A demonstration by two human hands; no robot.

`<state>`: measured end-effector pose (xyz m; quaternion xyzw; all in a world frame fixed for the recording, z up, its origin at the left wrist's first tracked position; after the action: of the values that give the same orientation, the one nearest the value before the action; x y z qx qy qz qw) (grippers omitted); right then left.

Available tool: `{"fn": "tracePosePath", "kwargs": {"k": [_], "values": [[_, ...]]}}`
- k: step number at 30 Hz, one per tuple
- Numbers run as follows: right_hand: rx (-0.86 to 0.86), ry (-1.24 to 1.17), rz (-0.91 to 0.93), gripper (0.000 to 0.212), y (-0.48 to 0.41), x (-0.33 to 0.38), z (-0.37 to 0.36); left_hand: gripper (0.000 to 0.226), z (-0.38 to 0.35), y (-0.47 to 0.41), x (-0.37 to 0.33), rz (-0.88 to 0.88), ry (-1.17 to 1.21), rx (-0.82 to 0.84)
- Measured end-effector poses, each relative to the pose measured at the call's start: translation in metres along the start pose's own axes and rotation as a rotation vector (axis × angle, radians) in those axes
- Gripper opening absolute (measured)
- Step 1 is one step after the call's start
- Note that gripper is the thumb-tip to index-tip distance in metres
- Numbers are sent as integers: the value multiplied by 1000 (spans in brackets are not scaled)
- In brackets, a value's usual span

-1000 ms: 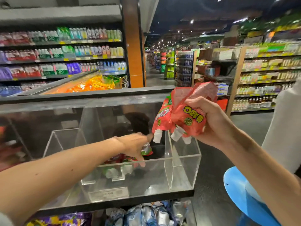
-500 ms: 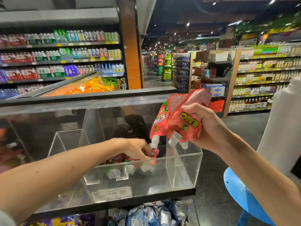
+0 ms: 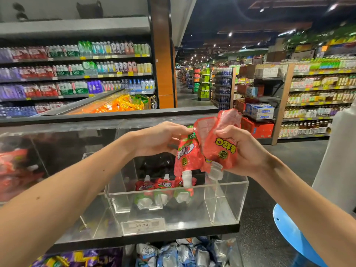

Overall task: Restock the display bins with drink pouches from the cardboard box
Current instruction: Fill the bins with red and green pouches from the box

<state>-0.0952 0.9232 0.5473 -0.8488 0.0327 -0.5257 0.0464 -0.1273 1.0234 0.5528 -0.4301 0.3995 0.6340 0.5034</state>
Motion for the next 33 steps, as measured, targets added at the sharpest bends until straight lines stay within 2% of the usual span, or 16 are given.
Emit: {"fn": "tracePosePath", "kwargs": {"k": [2,4,7,9,11,14,16,18,21,23,27,30,33], "values": [[-31,11,-22,40,0,-3,4,31,4,7,-1,-26,-57,28],[-68,71,-35,56,1,-4,9,40,12,14,-6,-52,-129,20],[-137,127,-23,97,5,5,18,46,29,22,-10,-47,-211,-67],[-187,92,32,110,9,18,27,48,30,23,-9,-23,-279,-87],[-204,68,90,103,14,30,32,46,25,21,-9,-25,-277,-105],[-212,38,141,98,20,40,36,45,30,15,-26,-114,-270,-215],[-207,22,158,95,24,42,38,41,34,13,-40,-205,-394,-278],[-198,7,165,91,28,43,40,40,27,7,-41,-295,-631,-288],[-188,4,159,81,31,39,43,49,-1,-13,-16,-381,-1006,-195],[-178,1,150,76,32,36,44,55,-17,-33,6,-428,-1176,-126],[-176,-14,130,85,30,32,45,58,-41,-66,42,-498,-1428,3],[-175,15,110,88,30,28,43,55,-59,-77,48,-547,-1391,50],[-185,20,93,89,33,23,42,67,-69,-85,74,-435,-1265,168]]}}
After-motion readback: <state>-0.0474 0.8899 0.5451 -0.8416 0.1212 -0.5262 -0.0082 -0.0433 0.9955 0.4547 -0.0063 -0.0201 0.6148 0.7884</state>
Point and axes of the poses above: each hand's wrist, its own y-axis away from the middle knuckle, its own z-axis out of the back of the hand, x = y × z, the point moved 10 cm from there along -y, towards the middle knuckle, and after that the axes turned 2 degrees about -z, right-handed, at the moved point
